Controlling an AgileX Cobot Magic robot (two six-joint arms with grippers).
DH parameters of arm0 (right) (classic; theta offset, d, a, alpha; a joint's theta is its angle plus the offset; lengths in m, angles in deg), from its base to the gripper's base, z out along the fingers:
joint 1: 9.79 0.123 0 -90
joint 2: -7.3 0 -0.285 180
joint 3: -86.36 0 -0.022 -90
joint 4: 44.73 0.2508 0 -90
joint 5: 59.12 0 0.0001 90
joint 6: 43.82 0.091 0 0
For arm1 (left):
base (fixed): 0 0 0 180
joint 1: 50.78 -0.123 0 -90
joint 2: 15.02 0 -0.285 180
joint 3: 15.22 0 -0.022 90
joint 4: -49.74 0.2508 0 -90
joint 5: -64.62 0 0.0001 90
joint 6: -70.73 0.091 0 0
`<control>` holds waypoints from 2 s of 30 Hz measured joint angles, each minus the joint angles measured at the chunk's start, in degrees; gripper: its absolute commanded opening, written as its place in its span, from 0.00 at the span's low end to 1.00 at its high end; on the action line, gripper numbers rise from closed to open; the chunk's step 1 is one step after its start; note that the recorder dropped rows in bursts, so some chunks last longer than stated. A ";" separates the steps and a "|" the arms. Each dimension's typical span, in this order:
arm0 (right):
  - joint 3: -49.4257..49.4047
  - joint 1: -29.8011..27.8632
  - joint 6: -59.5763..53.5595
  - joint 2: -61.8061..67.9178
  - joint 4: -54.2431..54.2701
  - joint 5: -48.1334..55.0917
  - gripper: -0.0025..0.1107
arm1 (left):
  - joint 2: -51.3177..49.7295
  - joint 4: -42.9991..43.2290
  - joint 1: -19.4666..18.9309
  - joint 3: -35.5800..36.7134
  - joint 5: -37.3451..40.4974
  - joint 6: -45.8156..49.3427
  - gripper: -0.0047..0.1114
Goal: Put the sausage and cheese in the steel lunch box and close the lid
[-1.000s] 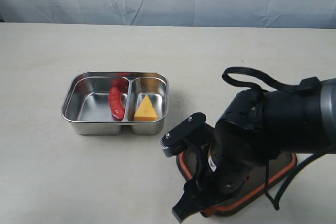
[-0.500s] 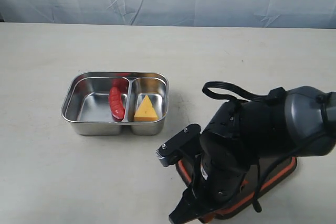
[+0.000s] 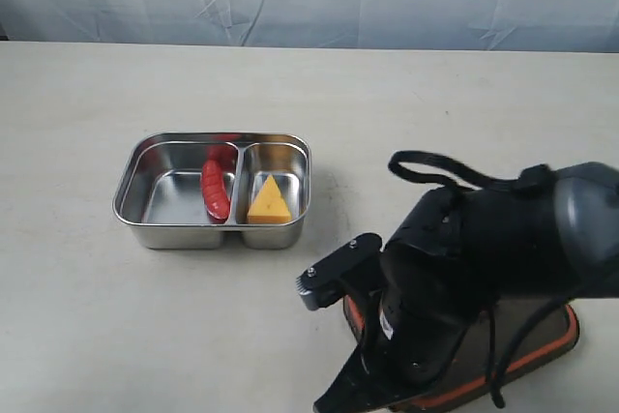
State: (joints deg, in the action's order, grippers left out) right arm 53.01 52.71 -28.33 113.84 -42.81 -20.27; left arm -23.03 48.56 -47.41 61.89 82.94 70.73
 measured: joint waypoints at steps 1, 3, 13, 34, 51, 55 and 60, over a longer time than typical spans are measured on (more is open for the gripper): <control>-0.26 0.00 0.00 -3.14 0.62 0.34 0.02 | 0.00 0.00 0.00 0.00 0.00 0.00 0.04; -0.26 0.00 0.00 -9.23 2.33 0.01 0.02 | 0.00 0.00 0.00 0.00 0.00 0.00 0.04; -0.26 0.00 0.00 -30.75 6.19 -0.96 0.01 | 0.00 0.00 0.00 0.00 0.00 0.00 0.04; -6.43 0.00 -7.21 -54.54 13.74 -13.61 0.01 | 0.00 5.17 0.00 0.00 -22.94 -0.52 0.04; -16.40 0.00 -4.43 -61.03 25.69 -44.15 0.01 | 0.12 52.07 0.00 0.00 -66.35 -86.19 0.04; -16.40 0.00 -1.48 -61.03 25.74 -45.07 0.01 | 0.12 49.71 0.00 0.00 -65.58 -84.03 0.04; -16.40 1.44 -0.24 -61.03 25.83 -46.18 0.01 | -0.08 51.15 0.00 -3.77 -57.36 -79.93 0.04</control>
State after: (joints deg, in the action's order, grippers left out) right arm 36.60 54.15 -28.57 52.81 -16.98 -66.44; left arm -23.11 99.71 -47.41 58.12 25.58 -9.20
